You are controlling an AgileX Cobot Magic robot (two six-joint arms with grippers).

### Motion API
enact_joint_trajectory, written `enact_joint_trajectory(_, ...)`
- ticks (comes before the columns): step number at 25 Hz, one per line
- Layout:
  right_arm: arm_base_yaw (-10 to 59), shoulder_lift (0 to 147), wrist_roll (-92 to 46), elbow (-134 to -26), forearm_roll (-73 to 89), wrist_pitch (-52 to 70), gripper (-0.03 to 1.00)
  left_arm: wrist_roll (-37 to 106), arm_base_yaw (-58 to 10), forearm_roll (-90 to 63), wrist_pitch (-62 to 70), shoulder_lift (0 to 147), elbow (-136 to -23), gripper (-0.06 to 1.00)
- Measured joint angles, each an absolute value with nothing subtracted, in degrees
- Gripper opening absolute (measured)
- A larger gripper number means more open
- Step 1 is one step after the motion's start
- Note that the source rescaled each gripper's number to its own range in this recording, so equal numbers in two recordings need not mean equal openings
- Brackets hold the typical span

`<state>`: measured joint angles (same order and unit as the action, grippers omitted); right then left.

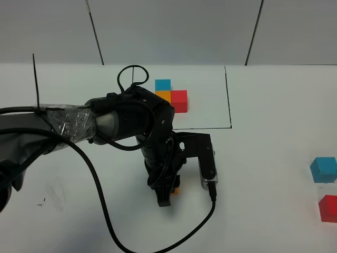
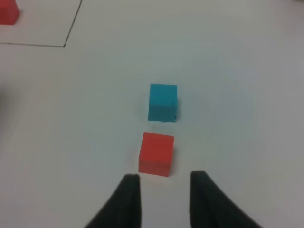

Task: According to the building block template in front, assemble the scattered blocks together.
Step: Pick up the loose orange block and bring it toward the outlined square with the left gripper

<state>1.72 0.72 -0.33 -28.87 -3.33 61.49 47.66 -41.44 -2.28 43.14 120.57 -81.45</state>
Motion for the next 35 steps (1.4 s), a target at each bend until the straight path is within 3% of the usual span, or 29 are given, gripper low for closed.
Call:
enact_joint_trajectory(20,1.72,0.72,0.0,-28.87,-3.33,61.49,0.0,48.52,-41.44,-2.35,42.88,122.0,-81.91,0.02)
enact_joint_trajectory(22,1.72,0.72,0.0,-28.87,-3.33,61.49,0.0,48.52,-41.44,-2.44,42.77,122.36,-81.91,0.14)
enact_joint_trajectory(25,1.72,0.72,-0.33,-28.87,-3.33,61.49,0.0,48.57,-41.44,-2.47,42.58,122.71,-81.91,0.49)
enact_joint_trajectory(28,1.72,0.72,0.0,-28.87,-3.33,61.49,0.0,48.64,-41.44,-2.54,42.52,122.07,-81.91,0.77)
enact_joint_trajectory(31,1.72,0.72,0.0,-28.87,-3.33,61.49,0.0,48.59,-41.44,-2.59,42.87,120.36,-81.91,0.94)
enact_joint_trajectory(35,1.72,0.72,0.0,-28.87,-3.33,61.49,0.0,47.36,-41.44,-2.12,46.35,116.25,-81.91,1.0)
